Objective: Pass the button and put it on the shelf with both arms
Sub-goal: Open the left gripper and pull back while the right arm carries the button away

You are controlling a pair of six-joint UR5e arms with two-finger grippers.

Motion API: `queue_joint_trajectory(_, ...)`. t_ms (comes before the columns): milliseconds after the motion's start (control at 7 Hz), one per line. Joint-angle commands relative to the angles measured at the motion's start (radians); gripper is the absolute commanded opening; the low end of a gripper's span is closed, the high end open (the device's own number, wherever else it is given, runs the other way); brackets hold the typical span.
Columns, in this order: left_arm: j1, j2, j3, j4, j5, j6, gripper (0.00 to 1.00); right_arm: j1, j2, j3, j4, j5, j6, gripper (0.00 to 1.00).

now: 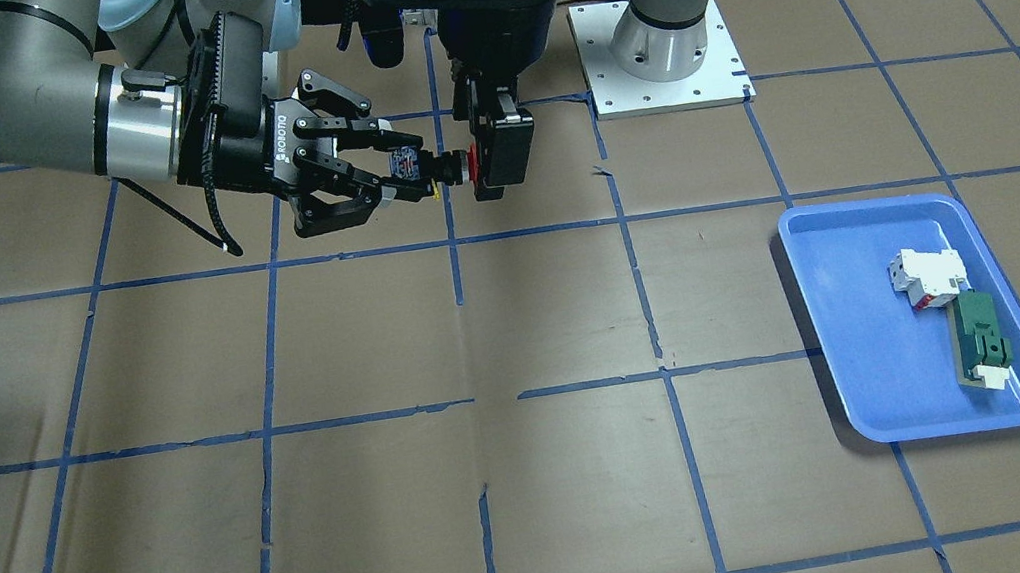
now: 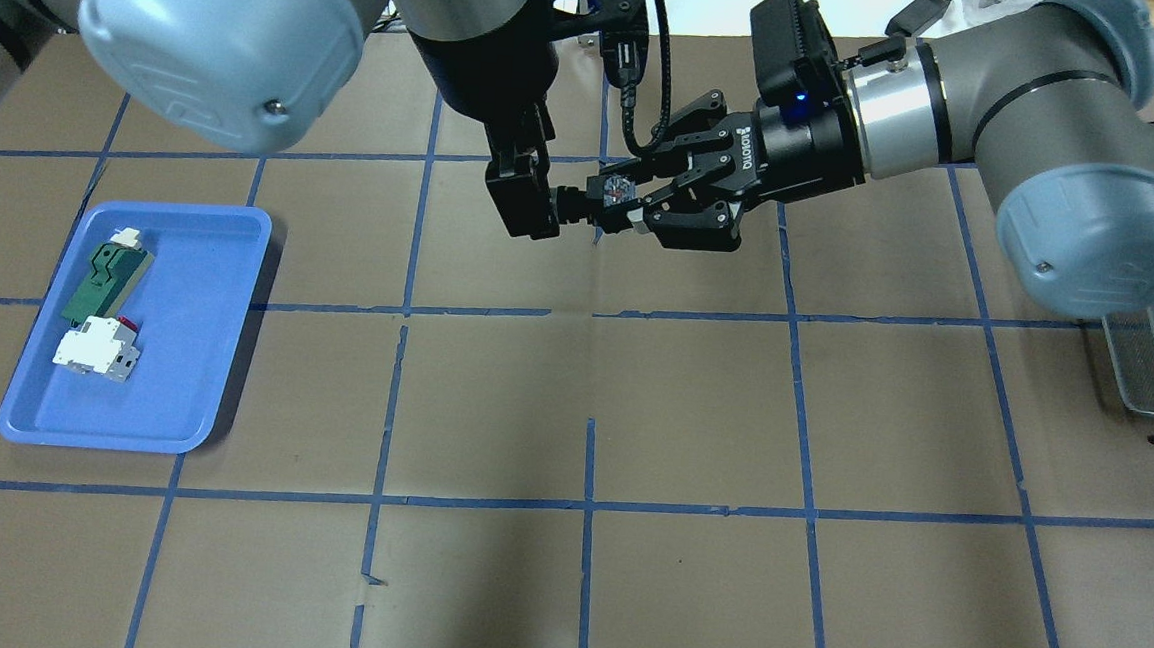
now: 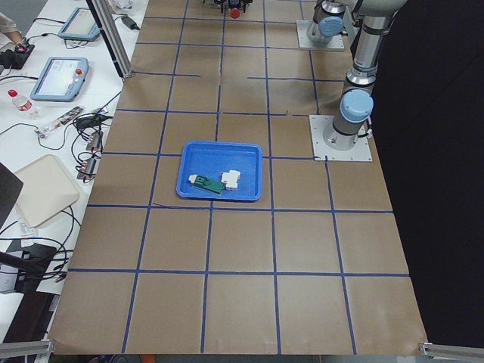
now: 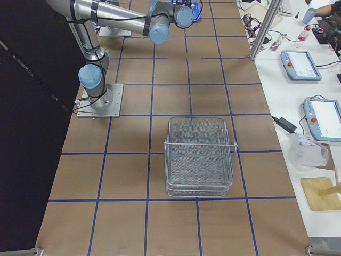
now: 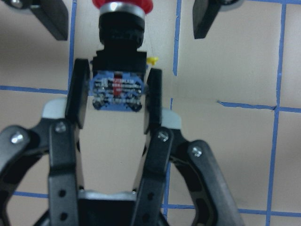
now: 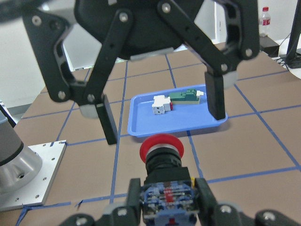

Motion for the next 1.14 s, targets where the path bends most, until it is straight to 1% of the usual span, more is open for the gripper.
queue_joint_trajectory(0, 0.085, 0.033, -0.002, -0.077, 0.007, -0.011, 0.93, -0.047, -0.006, -0.02, -0.003, -0.175, 0.067, 0.0)
queue_joint_trajectory(143, 0.157, 0.044, -0.002, -0.082, 0.008, -0.043, 0.93, -0.104, -0.009, -0.069, 0.01, -0.267, 0.113, 0.0)
queue_joint_trajectory(286, 0.219, 0.053, 0.0, -0.079, 0.016, -0.177, 0.93, -0.168, -0.01, -0.132, 0.042, -0.359, 0.149, 0.0)
queue_joint_trajectory(429, 0.259, 0.056, -0.012, -0.067, 0.013, -0.343, 1.0, -0.23, -0.01, -0.175, 0.063, -0.475, 0.154, 0.0)
queue_joint_trajectory(571, 0.277, 0.044, -0.016, -0.029, 0.011, -0.552, 1.0, -0.293, -0.01, -0.203, 0.063, -0.592, 0.181, 0.0)
queue_joint_trajectory(714, 0.279, 0.042, -0.019, 0.041, 0.025, -0.718, 1.0, -0.337, -0.01, -0.215, 0.062, -0.746, 0.209, 0.0)
queue_joint_trajectory(857, 0.282, 0.041, -0.019, 0.086, 0.09, -0.917, 1.0, -0.374, -0.009, -0.227, 0.06, -0.898, 0.215, 0.0)
queue_joint_trajectory(1000, 0.282, 0.035, -0.02, 0.103, 0.121, -1.021, 1.0, -0.4, -0.006, -0.244, 0.051, -1.021, 0.215, 0.0)
